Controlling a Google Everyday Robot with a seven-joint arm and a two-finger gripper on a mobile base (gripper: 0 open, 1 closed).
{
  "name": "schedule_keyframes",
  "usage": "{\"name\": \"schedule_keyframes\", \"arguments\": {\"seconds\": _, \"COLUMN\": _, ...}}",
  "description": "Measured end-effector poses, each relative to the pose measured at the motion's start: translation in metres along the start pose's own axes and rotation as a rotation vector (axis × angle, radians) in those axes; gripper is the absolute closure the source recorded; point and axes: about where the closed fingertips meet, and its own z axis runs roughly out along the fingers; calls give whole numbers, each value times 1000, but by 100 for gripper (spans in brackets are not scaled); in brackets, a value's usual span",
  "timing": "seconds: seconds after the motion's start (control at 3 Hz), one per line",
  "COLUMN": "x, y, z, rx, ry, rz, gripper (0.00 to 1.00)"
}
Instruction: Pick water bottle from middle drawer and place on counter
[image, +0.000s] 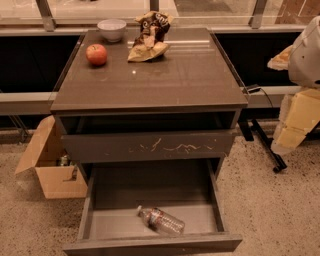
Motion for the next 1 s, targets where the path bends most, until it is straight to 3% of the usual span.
{"name": "schedule_keyframes", "arguments": {"seconds": 0.33, "x": -1, "y": 0, "z": 1, "rx": 3, "ry": -4, "rz": -2, "gripper": 0}}
{"name": "schedule_keyframes", "arguments": {"seconds": 1.0, "x": -11, "y": 28, "z": 108, "rx": -136, "ry": -190, "rz": -14, "gripper": 0}}
